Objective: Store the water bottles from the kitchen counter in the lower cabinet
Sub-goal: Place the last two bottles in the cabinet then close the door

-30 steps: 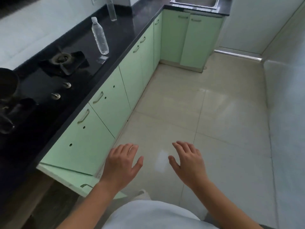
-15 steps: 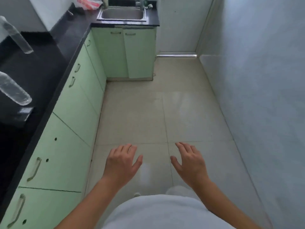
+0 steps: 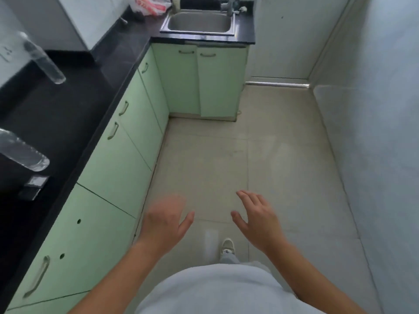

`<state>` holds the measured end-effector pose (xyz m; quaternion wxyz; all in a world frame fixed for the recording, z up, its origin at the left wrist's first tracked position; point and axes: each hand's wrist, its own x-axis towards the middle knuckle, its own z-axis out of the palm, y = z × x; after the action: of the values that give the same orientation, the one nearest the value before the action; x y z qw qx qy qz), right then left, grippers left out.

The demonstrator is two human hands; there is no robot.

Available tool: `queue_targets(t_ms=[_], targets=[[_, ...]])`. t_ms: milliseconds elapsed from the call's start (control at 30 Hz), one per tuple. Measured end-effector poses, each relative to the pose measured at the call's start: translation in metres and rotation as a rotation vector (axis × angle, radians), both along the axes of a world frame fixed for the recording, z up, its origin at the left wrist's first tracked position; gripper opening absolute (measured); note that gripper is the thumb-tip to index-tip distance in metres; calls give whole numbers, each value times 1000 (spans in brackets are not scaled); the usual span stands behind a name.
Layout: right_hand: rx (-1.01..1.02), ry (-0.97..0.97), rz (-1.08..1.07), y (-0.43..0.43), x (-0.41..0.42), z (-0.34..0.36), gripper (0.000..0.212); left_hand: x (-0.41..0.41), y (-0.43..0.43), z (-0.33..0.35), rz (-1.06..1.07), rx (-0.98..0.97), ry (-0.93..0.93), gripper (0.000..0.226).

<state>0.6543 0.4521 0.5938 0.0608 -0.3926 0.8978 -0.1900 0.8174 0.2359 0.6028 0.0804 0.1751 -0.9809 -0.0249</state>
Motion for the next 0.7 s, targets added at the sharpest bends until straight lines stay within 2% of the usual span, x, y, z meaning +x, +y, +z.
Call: queue_targets(t_ms=[233, 367, 533, 700], targets=[[67, 33, 536, -169, -63, 21, 58, 21, -55, 19, 491, 27, -18, 50], [48, 41, 730, -261, -64, 34, 61, 42, -84, 24, 725, 29, -38, 50], [39, 59, 833, -340, -71, 35, 61, 37, -139, 18, 847, 70, -65, 56], [65, 43, 759, -382, -109, 33, 61, -9, -221, 14, 764, 96, -46, 58]])
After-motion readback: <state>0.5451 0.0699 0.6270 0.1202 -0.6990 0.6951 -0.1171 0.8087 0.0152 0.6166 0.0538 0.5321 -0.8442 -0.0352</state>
